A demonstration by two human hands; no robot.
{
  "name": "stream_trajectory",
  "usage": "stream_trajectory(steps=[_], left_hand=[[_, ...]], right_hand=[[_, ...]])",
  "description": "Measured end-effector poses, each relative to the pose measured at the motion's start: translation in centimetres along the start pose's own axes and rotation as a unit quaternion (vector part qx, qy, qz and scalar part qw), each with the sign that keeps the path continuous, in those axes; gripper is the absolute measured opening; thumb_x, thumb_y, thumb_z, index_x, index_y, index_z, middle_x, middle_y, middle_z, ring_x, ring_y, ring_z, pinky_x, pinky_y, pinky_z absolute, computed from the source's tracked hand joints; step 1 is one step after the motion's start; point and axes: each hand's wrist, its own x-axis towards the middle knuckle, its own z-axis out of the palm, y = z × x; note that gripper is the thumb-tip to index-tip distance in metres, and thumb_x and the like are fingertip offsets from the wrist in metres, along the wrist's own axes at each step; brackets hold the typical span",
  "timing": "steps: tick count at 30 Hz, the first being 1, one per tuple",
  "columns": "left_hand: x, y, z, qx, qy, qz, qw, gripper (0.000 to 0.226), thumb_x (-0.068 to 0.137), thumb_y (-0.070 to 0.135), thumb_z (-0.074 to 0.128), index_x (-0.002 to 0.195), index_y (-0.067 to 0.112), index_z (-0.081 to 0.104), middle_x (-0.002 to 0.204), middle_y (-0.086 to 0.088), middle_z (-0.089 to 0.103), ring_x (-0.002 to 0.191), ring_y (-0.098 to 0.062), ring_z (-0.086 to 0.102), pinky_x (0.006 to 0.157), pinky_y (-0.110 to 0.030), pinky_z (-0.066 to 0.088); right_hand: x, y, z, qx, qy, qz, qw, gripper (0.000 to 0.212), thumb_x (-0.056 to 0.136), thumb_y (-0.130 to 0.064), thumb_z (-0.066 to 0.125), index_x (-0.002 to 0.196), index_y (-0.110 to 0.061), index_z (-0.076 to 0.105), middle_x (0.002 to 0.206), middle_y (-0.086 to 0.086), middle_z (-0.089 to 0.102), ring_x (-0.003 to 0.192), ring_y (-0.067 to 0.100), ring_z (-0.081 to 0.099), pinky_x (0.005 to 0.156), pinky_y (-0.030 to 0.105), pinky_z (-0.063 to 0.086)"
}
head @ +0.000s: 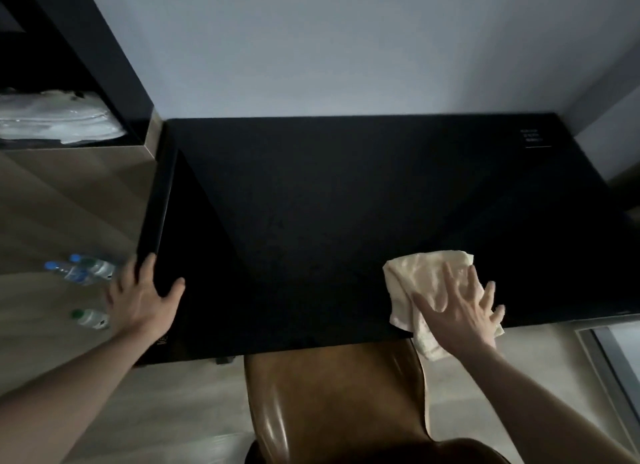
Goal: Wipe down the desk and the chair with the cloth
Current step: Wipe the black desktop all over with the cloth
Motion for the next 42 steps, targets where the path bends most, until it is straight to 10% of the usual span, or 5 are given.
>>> stream_trajectory(steps=[7, 27, 42], left_hand=[[0.5, -1.4, 2.2, -0.017, 0.003, -0.032, 0.999, 0.082, 0.095, 0.082, 0.03, 0.165, 0.046, 0.008, 0.175, -0.004, 0.016, 0.143, -0.053, 0.042, 0.099, -0.074, 0.048], [0.4, -1.6, 1.9, -0.051, -0.01, -0.003, 0.999, 0.083, 0.101, 0.065, 0.041, 0.169, 0.031, 0.01, 0.174, -0.011, 0.013, 0.142, -0.044, 0.042, 0.111, -0.06, 0.044], [0.4, -1.5, 1.6, -0.066, -0.023, -0.009, 0.998, 0.084, 0.099, 0.06, 0.048, 0.17, 0.026, 0.019, 0.175, -0.011, 0.015, 0.147, -0.04, 0.039, 0.115, -0.057, 0.04]], right_hand=[[0.9, -0.7, 4.0, -0.024, 0.0, 0.064, 0.998, 0.103, 0.082, -0.098, 0.016, 0.165, -0.045, -0.011, 0.175, 0.005, -0.022, 0.162, 0.04, -0.014, 0.124, 0.071, -0.003], [-4.0, -17.0, 9.0, 0.039, 0.067, 0.226, 0.971, 0.102, 0.08, -0.099, -0.001, 0.167, -0.046, 0.0, 0.178, 0.011, -0.007, 0.162, 0.044, 0.001, 0.124, 0.072, 0.0], [-12.3, -32.7, 15.0, 0.046, 0.052, -0.05, 0.996, 0.095, 0.093, -0.092, 0.017, 0.171, -0.038, 0.007, 0.175, 0.007, -0.029, 0.157, 0.038, -0.035, 0.123, 0.068, -0.021]])
